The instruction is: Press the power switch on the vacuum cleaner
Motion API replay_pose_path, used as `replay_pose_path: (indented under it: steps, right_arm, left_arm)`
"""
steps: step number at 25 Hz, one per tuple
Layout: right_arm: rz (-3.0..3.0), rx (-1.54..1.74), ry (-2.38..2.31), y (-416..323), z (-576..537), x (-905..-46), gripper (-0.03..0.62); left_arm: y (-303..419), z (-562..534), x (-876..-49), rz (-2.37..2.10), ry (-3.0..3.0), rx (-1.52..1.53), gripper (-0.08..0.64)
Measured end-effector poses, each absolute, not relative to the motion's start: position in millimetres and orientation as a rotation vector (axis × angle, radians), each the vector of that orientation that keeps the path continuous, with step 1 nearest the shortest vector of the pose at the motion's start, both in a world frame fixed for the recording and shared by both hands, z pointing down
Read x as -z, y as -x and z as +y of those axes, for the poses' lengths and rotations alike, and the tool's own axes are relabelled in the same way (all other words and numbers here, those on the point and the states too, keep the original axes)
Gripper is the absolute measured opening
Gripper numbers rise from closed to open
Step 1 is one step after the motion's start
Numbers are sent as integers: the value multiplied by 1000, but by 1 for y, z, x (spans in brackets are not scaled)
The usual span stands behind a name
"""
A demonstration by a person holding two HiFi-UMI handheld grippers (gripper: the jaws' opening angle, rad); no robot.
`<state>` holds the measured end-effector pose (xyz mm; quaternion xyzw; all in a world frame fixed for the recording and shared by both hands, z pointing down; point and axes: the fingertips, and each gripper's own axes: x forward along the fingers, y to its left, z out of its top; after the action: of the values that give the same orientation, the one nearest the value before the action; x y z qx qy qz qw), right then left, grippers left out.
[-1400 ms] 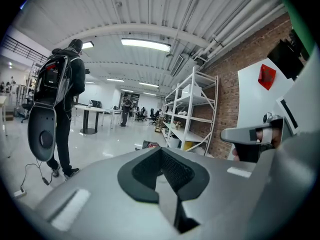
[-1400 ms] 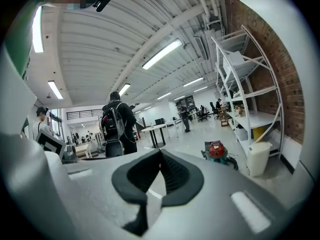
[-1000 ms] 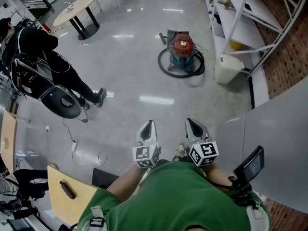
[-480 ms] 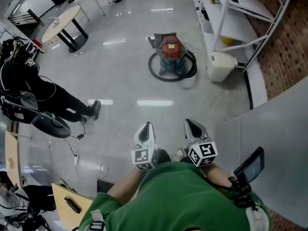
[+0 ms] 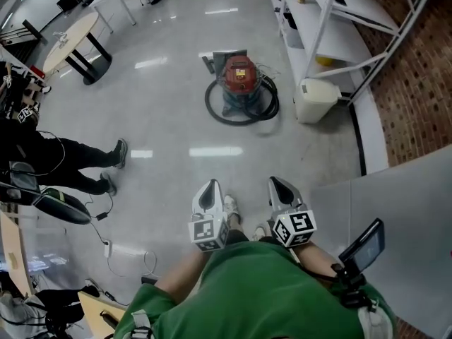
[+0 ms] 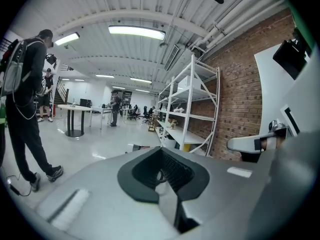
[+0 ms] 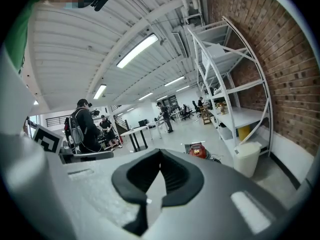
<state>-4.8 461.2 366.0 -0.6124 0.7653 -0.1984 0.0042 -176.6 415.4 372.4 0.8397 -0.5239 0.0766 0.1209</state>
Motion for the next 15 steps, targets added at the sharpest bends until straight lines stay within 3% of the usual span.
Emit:
replay_pose_path:
  steps: [15]
  right_arm:
    - [2312,502,2081,22,323,-346,3]
  left_arm:
    - [188,260,-370,-1361,-2516,-129,8]
